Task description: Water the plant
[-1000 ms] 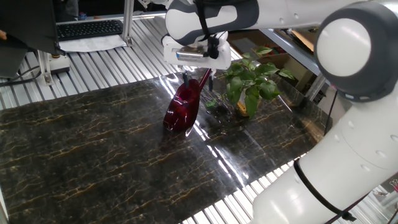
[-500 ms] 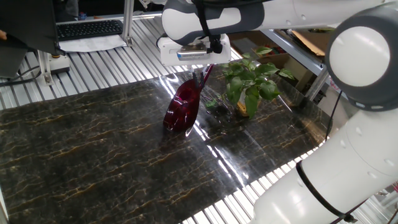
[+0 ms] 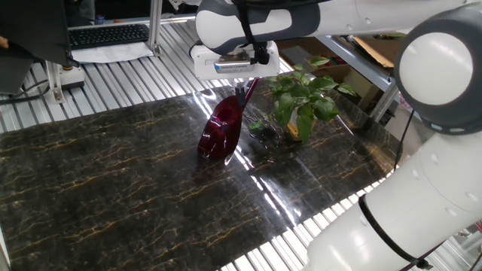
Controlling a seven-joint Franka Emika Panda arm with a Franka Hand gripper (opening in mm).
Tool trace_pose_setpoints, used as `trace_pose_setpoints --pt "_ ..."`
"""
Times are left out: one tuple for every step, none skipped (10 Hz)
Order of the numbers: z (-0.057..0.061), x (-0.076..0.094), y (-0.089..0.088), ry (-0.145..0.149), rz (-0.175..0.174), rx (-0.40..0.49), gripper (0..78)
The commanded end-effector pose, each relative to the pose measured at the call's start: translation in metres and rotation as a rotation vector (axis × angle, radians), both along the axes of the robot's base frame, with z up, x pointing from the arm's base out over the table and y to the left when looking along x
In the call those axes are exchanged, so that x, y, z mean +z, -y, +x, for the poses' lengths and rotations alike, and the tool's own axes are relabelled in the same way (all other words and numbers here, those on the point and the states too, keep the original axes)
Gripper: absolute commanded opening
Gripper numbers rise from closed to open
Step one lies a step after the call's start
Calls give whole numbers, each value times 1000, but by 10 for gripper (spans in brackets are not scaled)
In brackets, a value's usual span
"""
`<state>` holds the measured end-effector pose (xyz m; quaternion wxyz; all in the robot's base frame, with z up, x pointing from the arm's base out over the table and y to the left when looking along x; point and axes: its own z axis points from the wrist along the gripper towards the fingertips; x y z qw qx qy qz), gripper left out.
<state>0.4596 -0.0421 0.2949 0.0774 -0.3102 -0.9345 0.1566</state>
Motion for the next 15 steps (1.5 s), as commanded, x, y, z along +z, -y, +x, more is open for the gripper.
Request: trace_pose_setpoints --pt "-20 58 18 90 371 433 11" --pt "-19 57 18 104 391 429 11" --pt "-18 57 19 114 399 440 11" --pt "-17 56 20 127 442 439 11" --pt "-16 55 20 126 453 442 11" --pt "-16 55 20 126 452 453 11" --pt "-16 55 20 130 452 475 11" --pt "-16 55 20 131 456 495 11" --pt "-16 55 20 133 461 522 11" --pt "-13 55 20 139 459 526 11" --pt "-12 55 20 141 456 525 11" --pt "-7 53 18 140 440 527 11" --pt "-7 51 18 136 428 531 11" --pt "-6 51 17 135 426 534 11" --pt "-6 50 17 134 427 541 11"
